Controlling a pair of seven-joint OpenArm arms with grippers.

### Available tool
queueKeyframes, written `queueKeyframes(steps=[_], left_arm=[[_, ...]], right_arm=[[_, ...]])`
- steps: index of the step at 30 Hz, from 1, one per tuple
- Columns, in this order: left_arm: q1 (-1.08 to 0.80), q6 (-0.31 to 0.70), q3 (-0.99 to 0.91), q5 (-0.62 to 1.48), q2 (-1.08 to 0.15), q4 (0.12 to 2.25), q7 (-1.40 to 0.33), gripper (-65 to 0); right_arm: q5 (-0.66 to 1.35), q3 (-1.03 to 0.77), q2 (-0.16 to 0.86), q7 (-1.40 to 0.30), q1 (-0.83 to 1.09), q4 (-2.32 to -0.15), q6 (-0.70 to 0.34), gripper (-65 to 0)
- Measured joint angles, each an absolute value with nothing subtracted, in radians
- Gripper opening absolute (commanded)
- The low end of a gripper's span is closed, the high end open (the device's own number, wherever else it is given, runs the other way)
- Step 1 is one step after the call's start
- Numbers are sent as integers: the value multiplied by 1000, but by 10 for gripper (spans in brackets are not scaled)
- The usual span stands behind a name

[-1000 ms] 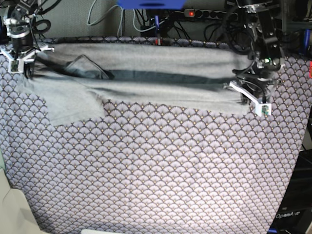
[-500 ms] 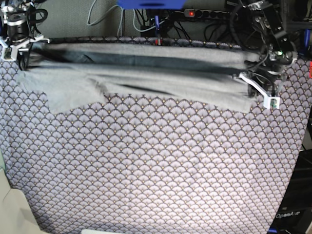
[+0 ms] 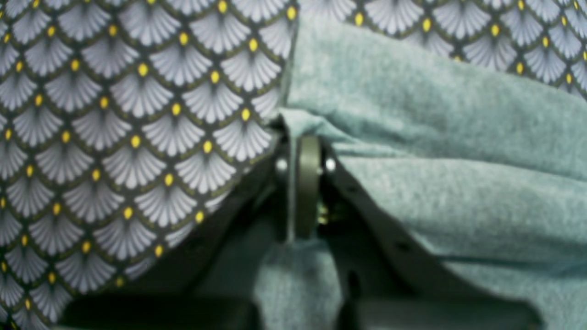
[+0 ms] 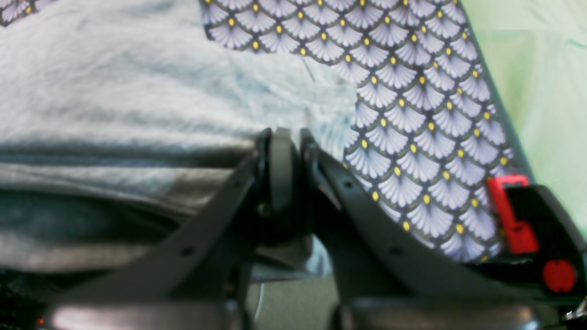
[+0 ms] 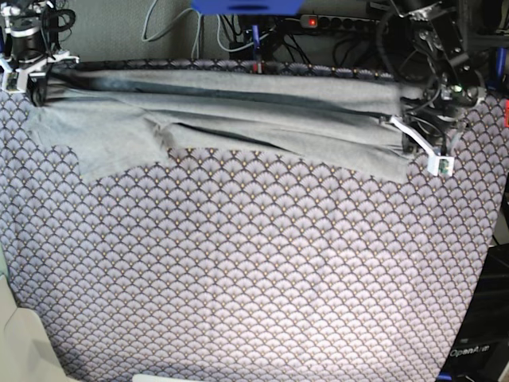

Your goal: Fold the T-shirt properly

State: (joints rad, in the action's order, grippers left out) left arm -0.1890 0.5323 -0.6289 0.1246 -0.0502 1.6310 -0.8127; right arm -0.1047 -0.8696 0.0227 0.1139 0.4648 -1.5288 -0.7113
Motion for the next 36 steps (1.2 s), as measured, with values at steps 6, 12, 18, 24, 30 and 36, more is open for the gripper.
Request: queueKeyframes(steps=[6, 12, 18, 24, 30, 36], left_arm=[[-190, 549, -656, 133, -66, 1631, -850, -650], [-191, 657, -718, 134, -66, 1631, -932, -650], [-224, 658, -727, 94, -64, 1631, -916, -650], [-235, 659, -728, 82, -64, 1622, -889, -650], [-224, 656, -731, 103, -69, 1579, -875, -650], [-221, 655, -732, 106, -70, 1573, -874, -650]], right_arm=[[-115, -870, 19, 170, 469, -1487, -717, -650], [-115, -870, 14, 180, 482, -1487, -717, -650], [-115, -871, 17, 179, 479, -1487, -710, -650], [-115, -872, 17, 180, 478, -1487, -709, -650], [-115, -871, 17, 177, 478, -1487, -709, -650], [-116, -868, 19, 177, 477, -1451, -709, -650]])
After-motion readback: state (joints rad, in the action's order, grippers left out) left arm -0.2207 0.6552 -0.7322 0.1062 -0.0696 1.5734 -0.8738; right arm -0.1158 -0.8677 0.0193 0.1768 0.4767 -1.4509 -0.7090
